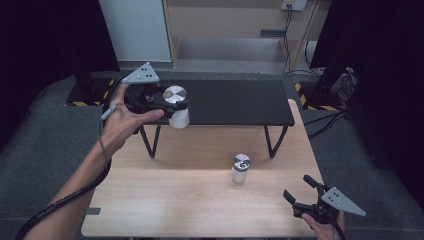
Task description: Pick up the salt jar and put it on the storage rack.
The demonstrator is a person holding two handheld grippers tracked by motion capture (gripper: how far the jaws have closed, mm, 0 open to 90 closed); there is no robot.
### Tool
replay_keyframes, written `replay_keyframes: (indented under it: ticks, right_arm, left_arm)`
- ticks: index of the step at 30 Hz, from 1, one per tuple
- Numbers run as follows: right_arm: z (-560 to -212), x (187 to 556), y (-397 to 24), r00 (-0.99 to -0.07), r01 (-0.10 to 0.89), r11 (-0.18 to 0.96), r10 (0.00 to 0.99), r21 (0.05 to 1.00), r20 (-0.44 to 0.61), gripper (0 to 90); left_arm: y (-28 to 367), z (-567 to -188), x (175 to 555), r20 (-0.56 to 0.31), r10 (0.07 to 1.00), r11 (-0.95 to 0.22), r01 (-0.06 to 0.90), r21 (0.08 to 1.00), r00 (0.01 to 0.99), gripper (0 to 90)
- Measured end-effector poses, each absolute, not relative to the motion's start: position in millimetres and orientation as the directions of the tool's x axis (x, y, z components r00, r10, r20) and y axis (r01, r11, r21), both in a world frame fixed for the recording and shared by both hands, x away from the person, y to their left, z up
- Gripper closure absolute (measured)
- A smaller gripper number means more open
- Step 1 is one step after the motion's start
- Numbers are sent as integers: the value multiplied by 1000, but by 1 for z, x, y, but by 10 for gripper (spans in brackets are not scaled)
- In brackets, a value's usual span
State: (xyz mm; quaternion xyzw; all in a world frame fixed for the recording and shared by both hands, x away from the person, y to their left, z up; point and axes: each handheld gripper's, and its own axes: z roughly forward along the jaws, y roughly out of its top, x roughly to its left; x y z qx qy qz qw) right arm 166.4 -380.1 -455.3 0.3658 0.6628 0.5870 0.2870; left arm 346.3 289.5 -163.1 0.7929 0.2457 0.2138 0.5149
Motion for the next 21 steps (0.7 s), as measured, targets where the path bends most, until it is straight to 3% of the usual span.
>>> replay_keyframes:
  ticks: [10, 21]
  right_arm:
    - [-456, 167, -381, -570, 147, 41, 820, 988, 51, 73]
    - [-457, 167, -382, -568, 149, 38, 821, 988, 54, 73]
  left_arm:
    - [279, -178, 377, 65, 704, -299, 213, 930, 707, 335]
    - [275, -200, 399, 38, 720, -295, 257, 920, 693, 335]
